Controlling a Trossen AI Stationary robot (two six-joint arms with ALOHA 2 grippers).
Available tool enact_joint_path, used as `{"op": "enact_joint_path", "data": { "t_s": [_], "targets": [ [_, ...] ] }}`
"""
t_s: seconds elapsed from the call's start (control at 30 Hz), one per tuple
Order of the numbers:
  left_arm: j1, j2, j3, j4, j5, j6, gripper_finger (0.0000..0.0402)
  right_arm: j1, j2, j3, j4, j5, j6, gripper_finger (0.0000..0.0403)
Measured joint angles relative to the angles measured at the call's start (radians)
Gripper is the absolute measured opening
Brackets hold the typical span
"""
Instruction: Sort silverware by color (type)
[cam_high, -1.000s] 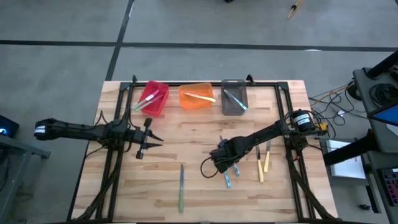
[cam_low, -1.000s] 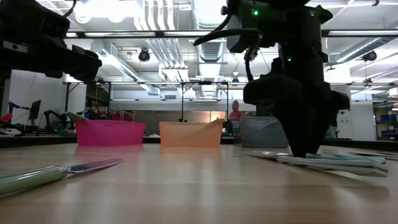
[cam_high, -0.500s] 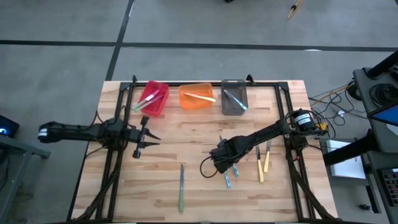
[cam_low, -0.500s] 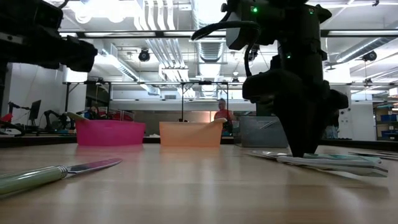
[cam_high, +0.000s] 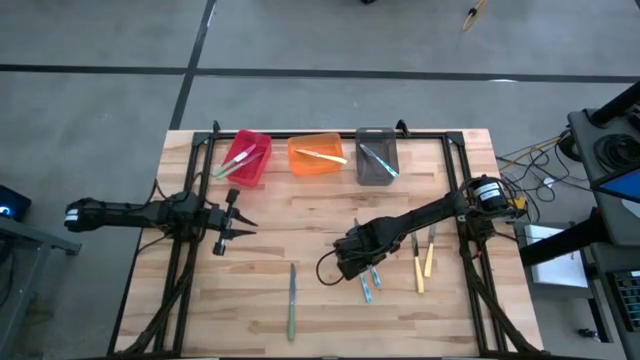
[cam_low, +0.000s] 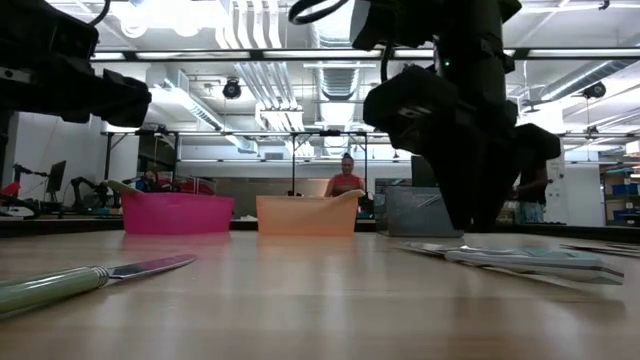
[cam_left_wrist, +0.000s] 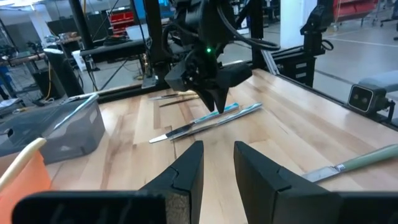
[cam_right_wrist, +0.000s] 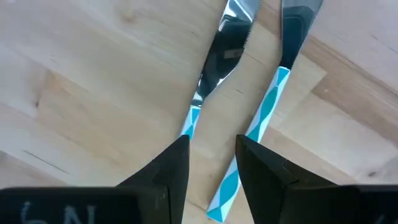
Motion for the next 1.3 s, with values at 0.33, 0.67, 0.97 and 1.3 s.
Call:
{"op": "enact_joint_path", "data": {
  "t_s": [0.33,0.67,0.97,1.3],
  "targets": [
    [0.0,0.002,0.0,0.001,0.0,-0.006,0.0071,0.0,0.029,-0.002,-0.109,0.085,0.001,0.0121],
    [0.0,0.003,0.0,0.001,-0.002,-0.005,0.0071,0.0,0.074,-0.001,-0.085,0.105,-0.031,0.012],
    [0.0,0.005,0.0,0.002,-0.002,-0.006,0.0071,-0.012,0.123,0.002,-0.066,0.101,-0.058,0.0073],
    [0.0,0.005,-0.001,0.002,-0.002,-0.006,0.0071,-0.027,0.112,0.0,-0.069,0.099,-0.045,0.0019]
  ]
}}
